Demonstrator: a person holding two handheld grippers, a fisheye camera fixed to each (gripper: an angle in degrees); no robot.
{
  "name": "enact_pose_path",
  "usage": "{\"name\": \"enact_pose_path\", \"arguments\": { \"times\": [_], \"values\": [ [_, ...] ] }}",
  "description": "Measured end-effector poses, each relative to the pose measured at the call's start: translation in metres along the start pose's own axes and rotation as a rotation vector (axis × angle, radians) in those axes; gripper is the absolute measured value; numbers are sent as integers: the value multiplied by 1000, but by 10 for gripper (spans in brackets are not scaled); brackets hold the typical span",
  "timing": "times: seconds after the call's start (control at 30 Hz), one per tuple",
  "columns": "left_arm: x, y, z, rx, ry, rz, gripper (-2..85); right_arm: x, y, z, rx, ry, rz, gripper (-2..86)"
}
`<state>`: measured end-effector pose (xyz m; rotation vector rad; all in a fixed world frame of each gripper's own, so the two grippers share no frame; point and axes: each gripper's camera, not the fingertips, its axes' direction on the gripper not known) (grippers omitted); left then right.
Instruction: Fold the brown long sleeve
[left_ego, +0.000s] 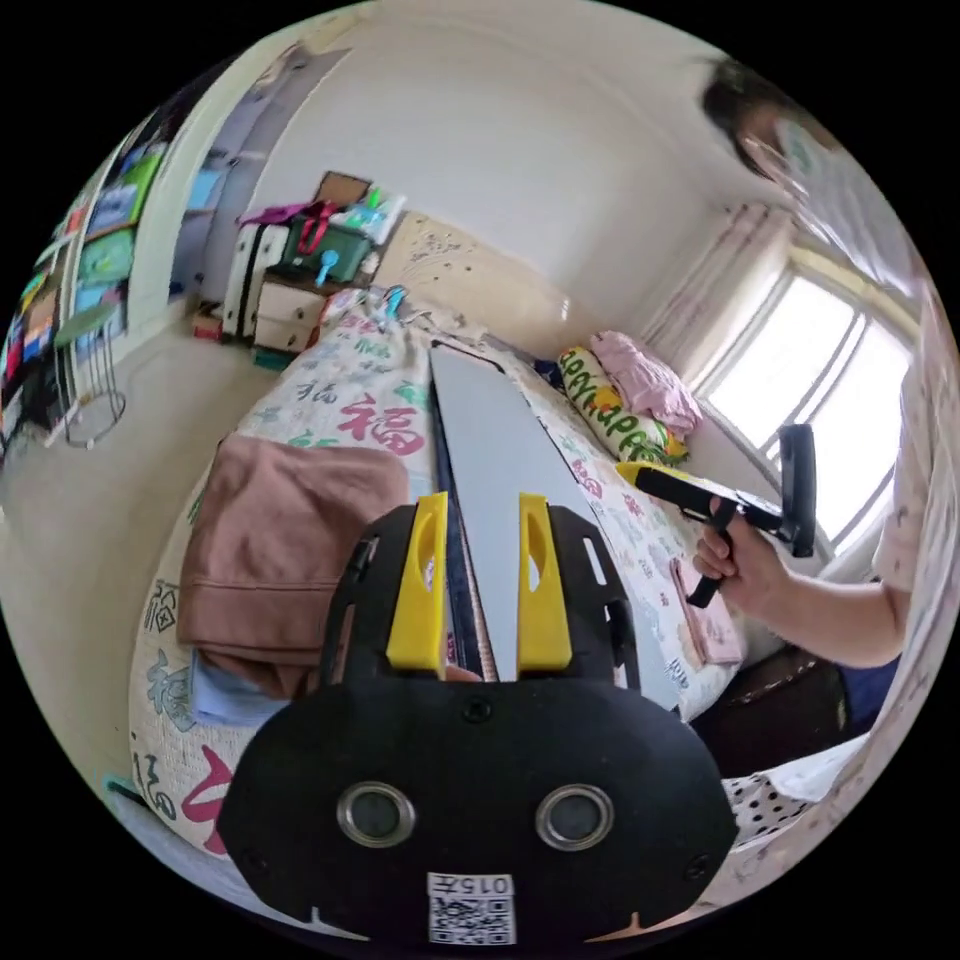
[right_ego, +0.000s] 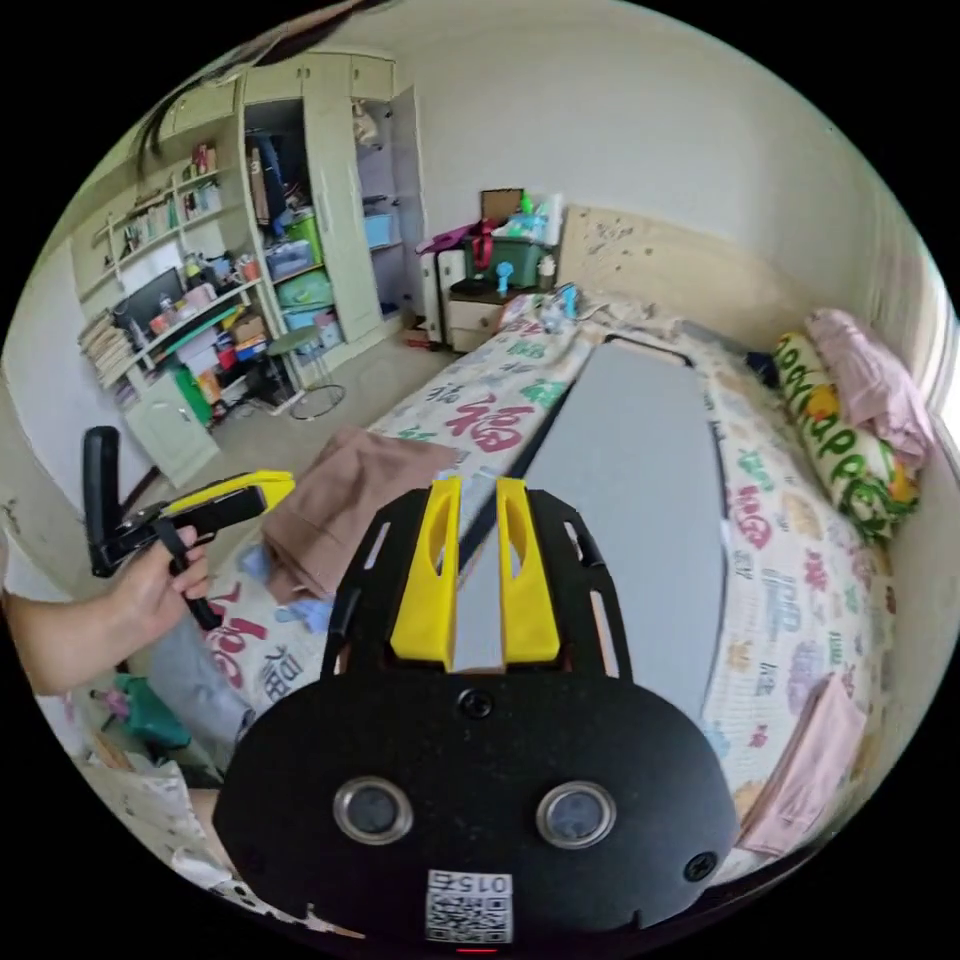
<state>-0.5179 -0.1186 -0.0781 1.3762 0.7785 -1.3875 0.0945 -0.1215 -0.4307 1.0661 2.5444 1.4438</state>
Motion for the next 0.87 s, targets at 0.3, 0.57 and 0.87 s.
{"name": "enact_pose_path", "arguments": {
  "times": [0.3, 0.57, 0.87],
  "values": [
    [121, 12, 172, -266, 542, 204, 77, 136, 63, -77, -78, 286, 341, 122],
    [266, 61, 340, -350, 593, 288, 100, 385, 130, -153, -133, 508, 671, 127],
    [379, 98, 511, -490, 617, 358, 104, 526, 94, -87, -292, 386, 790, 158]
  ]
}}
